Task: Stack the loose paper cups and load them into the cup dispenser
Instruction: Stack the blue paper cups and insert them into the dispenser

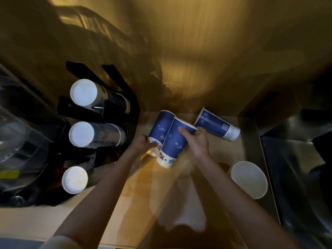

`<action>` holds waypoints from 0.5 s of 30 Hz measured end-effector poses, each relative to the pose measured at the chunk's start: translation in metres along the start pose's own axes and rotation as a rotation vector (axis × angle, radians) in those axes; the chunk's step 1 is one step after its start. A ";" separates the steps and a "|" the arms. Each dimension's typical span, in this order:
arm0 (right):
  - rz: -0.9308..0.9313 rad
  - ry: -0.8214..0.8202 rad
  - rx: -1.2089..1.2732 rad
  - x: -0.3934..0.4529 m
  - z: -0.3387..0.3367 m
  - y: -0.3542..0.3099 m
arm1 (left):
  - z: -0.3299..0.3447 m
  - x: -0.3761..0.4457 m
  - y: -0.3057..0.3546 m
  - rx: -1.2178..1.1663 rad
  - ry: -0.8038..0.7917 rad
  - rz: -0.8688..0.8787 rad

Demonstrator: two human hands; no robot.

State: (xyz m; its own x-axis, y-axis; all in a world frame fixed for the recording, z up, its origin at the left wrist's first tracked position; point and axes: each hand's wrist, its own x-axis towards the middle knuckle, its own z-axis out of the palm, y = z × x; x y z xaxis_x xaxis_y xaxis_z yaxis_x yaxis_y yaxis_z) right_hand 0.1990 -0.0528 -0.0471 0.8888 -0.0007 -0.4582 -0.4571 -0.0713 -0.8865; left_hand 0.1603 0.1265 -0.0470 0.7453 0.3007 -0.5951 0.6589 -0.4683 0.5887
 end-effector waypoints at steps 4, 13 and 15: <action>-0.207 0.023 -0.184 -0.027 -0.013 -0.007 | -0.005 -0.024 -0.007 -0.143 -0.019 0.016; -0.349 -0.058 -0.495 -0.095 -0.037 0.028 | -0.007 -0.091 -0.008 -0.550 0.093 0.088; -0.360 -0.073 -0.500 -0.103 -0.038 0.033 | -0.009 -0.108 -0.005 -0.689 0.065 0.097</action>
State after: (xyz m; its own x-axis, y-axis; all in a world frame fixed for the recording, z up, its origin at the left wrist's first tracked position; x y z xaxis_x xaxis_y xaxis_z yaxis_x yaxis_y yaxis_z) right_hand 0.0935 -0.0931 -0.0268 0.9719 0.1773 -0.1551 -0.0433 -0.5127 -0.8575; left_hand 0.0777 0.1043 0.0193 0.7944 0.3436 -0.5008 0.4873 0.1316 0.8633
